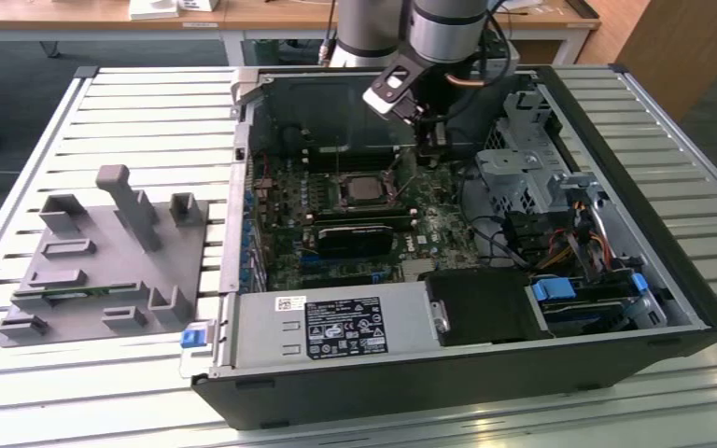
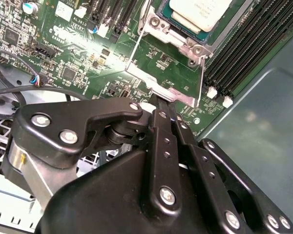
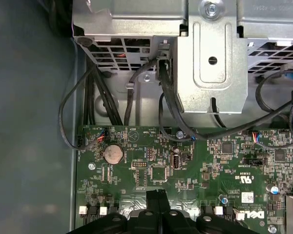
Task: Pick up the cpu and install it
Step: 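Close the cpu cover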
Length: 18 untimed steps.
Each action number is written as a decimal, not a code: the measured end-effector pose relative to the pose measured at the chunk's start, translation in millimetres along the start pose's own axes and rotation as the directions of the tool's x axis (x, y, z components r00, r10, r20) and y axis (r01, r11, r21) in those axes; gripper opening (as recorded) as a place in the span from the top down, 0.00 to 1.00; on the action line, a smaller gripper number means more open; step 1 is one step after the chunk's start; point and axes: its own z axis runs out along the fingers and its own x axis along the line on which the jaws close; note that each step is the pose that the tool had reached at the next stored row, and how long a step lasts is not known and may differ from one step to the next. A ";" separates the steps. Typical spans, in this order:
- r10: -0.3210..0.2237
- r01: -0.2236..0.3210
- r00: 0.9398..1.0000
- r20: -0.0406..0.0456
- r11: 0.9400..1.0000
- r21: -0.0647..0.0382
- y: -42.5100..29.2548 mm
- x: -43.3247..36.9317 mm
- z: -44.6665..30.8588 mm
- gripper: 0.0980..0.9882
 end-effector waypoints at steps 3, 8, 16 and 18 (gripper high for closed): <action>0.000 0.000 1.000 0.000 1.000 0.000 -1.3 0.0 0.0 0.99; 0.000 0.000 1.000 0.000 1.000 0.000 -2.7 0.0 0.1 0.99; 0.000 0.000 1.000 0.000 1.000 0.000 -4.4 0.0 0.2 0.99; 0.000 0.000 1.000 0.000 1.000 0.000 -4.9 0.0 0.2 0.99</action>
